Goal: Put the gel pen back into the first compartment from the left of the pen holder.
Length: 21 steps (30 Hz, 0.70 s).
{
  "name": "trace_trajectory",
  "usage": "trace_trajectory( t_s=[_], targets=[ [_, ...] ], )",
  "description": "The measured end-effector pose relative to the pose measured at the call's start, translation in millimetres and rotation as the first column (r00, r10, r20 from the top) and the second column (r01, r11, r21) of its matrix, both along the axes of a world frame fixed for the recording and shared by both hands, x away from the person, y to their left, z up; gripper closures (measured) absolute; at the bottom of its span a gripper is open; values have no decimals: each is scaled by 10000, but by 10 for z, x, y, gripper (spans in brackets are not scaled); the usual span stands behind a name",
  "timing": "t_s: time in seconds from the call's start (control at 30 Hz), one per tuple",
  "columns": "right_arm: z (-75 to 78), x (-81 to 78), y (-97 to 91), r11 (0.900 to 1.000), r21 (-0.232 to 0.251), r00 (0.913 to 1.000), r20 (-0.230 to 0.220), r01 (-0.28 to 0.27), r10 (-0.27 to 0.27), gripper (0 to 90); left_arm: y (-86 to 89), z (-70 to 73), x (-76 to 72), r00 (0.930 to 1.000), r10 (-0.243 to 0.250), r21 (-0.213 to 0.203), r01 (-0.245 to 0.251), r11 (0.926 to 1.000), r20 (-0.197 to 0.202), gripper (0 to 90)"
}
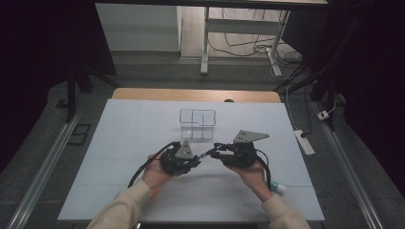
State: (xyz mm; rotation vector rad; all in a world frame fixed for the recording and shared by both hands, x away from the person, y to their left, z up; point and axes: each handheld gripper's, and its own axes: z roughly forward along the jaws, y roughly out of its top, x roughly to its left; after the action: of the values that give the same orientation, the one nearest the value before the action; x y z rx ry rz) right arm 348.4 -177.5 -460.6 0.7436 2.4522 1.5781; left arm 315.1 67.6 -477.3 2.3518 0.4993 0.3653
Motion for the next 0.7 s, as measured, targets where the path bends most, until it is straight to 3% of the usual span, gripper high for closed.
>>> trace_trajectory(
  t_s=[0.17, 0.47, 0.7],
  targets=[
    [29, -11, -9, 9988, 412, 9996, -84, -272, 276, 660, -9, -1, 1, 10000, -32, 138, 31, 9999, 27, 759],
    [82, -50, 5, 9884, 956, 9930, 107, -1179, 1174, 773, 14, -5, 19, 9993, 358, -189, -356, 9992, 70, 711],
    [119, -58, -52, 9926, 899, 9956, 529, -821, 776, 789, 58, 17, 32, 9967, 804, -529, -797, 9954, 106, 542]
  ],
)
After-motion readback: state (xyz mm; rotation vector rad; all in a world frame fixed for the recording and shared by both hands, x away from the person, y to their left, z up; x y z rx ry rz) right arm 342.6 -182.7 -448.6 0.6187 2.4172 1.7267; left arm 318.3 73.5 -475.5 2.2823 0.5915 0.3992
